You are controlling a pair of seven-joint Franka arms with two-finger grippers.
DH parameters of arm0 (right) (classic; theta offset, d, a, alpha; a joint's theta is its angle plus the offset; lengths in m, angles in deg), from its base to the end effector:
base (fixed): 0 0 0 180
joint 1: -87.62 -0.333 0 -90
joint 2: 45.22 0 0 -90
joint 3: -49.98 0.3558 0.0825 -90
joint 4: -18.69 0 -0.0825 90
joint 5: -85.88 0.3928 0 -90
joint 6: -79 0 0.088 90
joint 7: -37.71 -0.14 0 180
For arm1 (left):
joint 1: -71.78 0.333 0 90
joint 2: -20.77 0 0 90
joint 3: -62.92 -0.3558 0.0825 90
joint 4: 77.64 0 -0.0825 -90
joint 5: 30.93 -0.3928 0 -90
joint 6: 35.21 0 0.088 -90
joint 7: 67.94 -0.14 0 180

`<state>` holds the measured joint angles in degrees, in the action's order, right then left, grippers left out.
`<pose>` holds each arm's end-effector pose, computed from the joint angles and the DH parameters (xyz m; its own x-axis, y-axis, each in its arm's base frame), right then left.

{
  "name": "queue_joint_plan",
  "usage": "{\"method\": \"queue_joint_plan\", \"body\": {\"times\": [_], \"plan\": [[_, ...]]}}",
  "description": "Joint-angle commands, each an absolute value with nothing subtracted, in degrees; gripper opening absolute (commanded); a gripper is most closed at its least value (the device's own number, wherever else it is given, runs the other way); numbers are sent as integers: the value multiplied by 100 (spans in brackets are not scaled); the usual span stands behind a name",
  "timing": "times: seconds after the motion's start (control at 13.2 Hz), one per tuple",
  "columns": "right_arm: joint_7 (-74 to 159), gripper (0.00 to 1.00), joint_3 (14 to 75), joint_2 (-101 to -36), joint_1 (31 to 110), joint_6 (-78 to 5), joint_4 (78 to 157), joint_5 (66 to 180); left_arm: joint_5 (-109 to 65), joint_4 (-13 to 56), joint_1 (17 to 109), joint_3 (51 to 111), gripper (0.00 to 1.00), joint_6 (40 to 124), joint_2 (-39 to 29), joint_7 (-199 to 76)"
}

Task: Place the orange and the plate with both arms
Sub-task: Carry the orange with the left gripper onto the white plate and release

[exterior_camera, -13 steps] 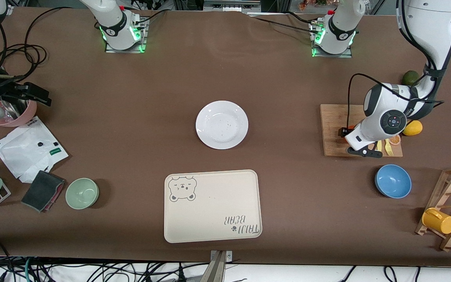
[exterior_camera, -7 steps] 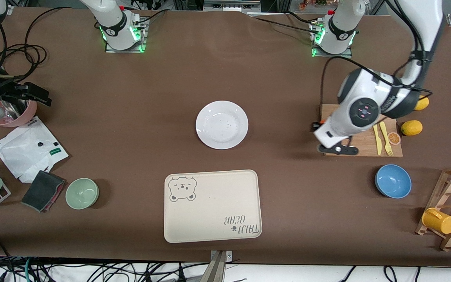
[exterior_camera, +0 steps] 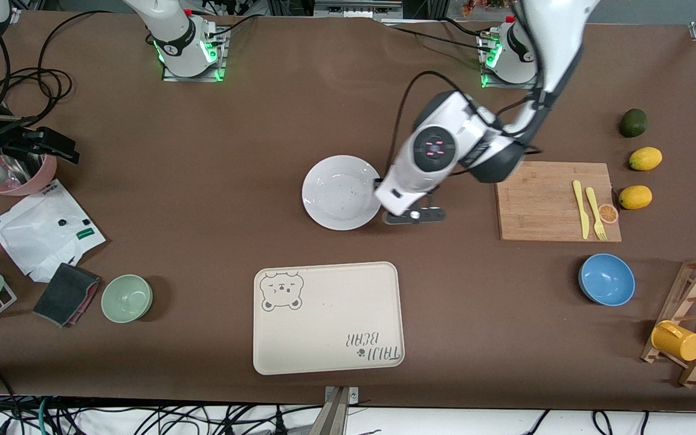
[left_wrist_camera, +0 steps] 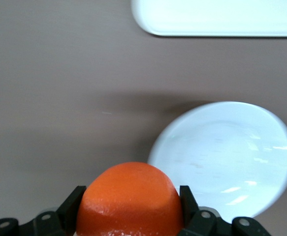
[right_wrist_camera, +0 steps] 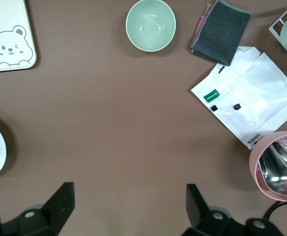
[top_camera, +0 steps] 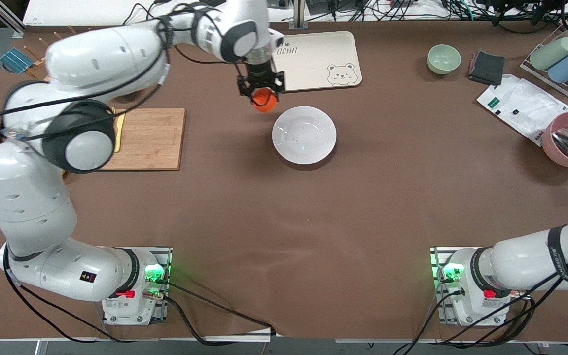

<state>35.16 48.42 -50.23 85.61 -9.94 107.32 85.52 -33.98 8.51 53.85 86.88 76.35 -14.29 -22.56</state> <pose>0.5867 0.0044 0.5909 0.9960 -0.0369 -0.0814 -0.0360 -0.9993 0.0123 0.5655 -0.4377 0.3201 0.9725 0.0851 -0.2170 0.0975 -0.9941 0.0472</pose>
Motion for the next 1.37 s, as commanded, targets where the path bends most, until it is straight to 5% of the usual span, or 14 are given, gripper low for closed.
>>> {"method": "queue_joint_plan", "body": {"times": [0.0, 0.46, 0.61, 1.29], "plan": [[3463, 100, 4831, -5041, 8542, -925, 10659, 8544, -3312, 94, 4912, 8603, 21, 7657, -2115, -1707], [3419, 100, 4831, -5049, 8542, -925, 10659, 8553, -3392, 102, 4112, 8235, 26, 8687, -2731, -993], [3410, 100, 4831, -5049, 8542, -924, 10659, 8544, -3426, 102, 4015, 8138, 100, 8687, -2722, -1028], [3533, 100, 4839, -5120, 8534, -925, 10676, 8527, -3901, 93, 4400, 7988, 100, 7783, -1783, -1063]]}}
